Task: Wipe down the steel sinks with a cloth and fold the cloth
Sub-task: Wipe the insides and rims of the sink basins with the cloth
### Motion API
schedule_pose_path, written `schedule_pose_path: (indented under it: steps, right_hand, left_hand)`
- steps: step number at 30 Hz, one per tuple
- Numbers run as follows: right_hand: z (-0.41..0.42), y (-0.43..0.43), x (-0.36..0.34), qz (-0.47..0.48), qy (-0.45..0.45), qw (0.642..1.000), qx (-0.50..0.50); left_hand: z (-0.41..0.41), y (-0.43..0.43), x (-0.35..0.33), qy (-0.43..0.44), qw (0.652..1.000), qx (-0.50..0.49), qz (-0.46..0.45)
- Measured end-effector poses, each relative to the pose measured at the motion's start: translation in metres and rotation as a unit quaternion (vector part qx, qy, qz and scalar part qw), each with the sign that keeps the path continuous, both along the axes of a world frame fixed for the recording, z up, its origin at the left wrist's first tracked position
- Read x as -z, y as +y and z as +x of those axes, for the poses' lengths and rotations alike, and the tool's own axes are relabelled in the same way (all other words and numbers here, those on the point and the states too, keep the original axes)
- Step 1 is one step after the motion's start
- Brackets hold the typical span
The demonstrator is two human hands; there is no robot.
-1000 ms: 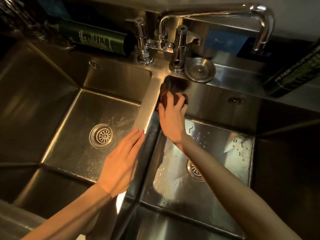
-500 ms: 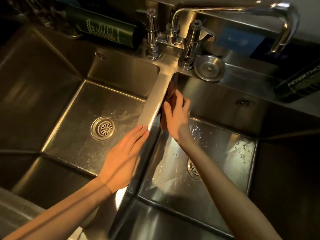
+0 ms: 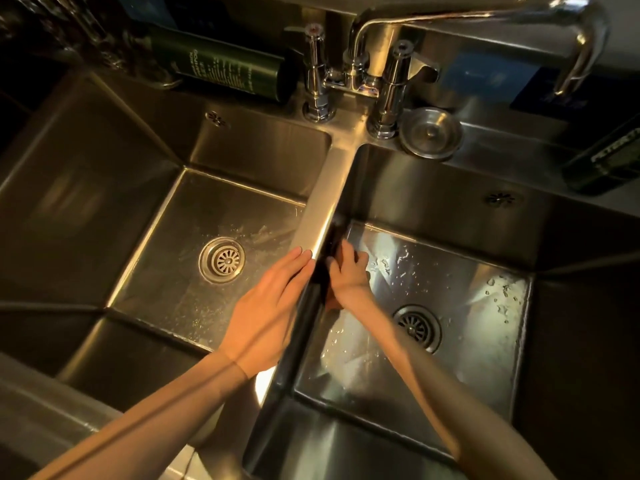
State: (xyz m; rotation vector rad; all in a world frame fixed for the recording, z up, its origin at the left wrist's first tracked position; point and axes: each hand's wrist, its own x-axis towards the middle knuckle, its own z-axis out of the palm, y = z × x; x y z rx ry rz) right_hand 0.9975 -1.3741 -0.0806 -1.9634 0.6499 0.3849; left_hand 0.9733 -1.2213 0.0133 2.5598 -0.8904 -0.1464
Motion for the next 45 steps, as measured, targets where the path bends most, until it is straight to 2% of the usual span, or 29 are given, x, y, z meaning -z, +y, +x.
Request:
schedule_pose_path:
  steps: [3, 5, 7, 9, 11, 13, 16, 20, 23, 25, 28, 29, 31, 32, 34, 37, 39, 42, 45]
  right_hand:
    - [-0.048, 0.013, -0.044, 0.035, -0.107, 0.993, -0.042]
    - [-0.055, 0.021, -0.04, 0.031, -0.142, 0.989, -0.029]
    - [-0.044, 0.028, -0.012, 0.001, -0.11, 0.994, -0.001]
    - [-0.034, 0.028, 0.02, -0.049, -0.021, 0.998, -0.015]
    - [-0.027, 0.024, 0.042, -0.025, 0.075, 0.997, -0.022]
    - [-0.024, 0.023, 0.054, -0.003, 0.12, 0.993, -0.021]
    - [-0.032, 0.033, 0.045, -0.028, 0.115, 0.993, -0.028]
    - [-0.099, 0.044, -0.015, 0.093, 0.001, 0.99, -0.105]
    - [-0.134, 0.056, -0.03, 0.12, -0.01, 0.979, -0.166]
    - [-0.135, 0.066, -0.01, 0.094, 0.015, 0.984, -0.153]
    - [-0.123, 0.074, 0.043, 0.023, 0.137, 0.98, -0.144]
    - [-0.117, 0.075, 0.06, 0.01, 0.182, 0.977, -0.11]
    - [-0.105, 0.072, 0.072, 0.001, 0.24, 0.963, -0.119]
    - [-0.103, 0.07, 0.067, 0.01, 0.238, 0.962, -0.131]
    - [-0.113, 0.068, 0.041, 0.037, 0.173, 0.969, -0.172]
    - [-0.136, 0.066, -0.01, 0.125, 0.097, 0.97, -0.184]
    - [-0.145, 0.068, -0.024, 0.13, 0.068, 0.966, -0.214]
    - [-0.144, 0.074, -0.007, 0.101, 0.093, 0.967, -0.212]
    - [-0.138, 0.076, 0.035, 0.034, 0.191, 0.947, -0.256]
  left_hand:
    - [0.001, 0.0, 0.002, -0.015, 1.0, -0.003, 0.005]
    - [-0.001, 0.001, 0.004, -0.014, 1.0, -0.003, 0.009]
    - [-0.002, 0.001, 0.004, -0.014, 1.0, -0.003, 0.015]
    - [-0.001, 0.001, 0.005, -0.018, 1.0, 0.001, 0.019]
    - [0.0, 0.001, 0.004, -0.025, 0.999, 0.001, 0.02]
    - [-0.001, 0.0, 0.004, -0.027, 0.999, -0.001, 0.019]
    - [-0.003, 0.001, 0.004, -0.028, 0.999, 0.006, 0.015]
    - [-0.002, 0.003, 0.003, -0.024, 1.0, 0.008, 0.01]
    - [-0.003, 0.002, 0.002, -0.011, 1.0, 0.003, 0.007]
    - [-0.003, 0.002, 0.004, -0.014, 1.0, 0.009, 0.012]
    - [-0.001, 0.003, 0.005, -0.023, 1.0, 0.017, 0.008]
    - [-0.001, 0.002, 0.004, -0.016, 1.0, 0.019, 0.005]
    - [-0.001, 0.001, 0.001, -0.004, 1.0, 0.028, 0.004]
    - [-0.002, 0.0, 0.0, -0.003, 0.999, 0.031, 0.005]
    - [-0.002, 0.002, 0.001, -0.008, 0.999, 0.031, 0.01]
    - [-0.002, 0.004, 0.004, -0.011, 1.0, 0.023, 0.015]
    - [-0.002, 0.003, 0.005, -0.006, 1.0, 0.014, 0.012]
    - [-0.001, 0.003, 0.006, -0.018, 1.0, 0.007, 0.012]
    - [-0.001, 0.004, 0.009, -0.026, 0.999, 0.01, 0.017]
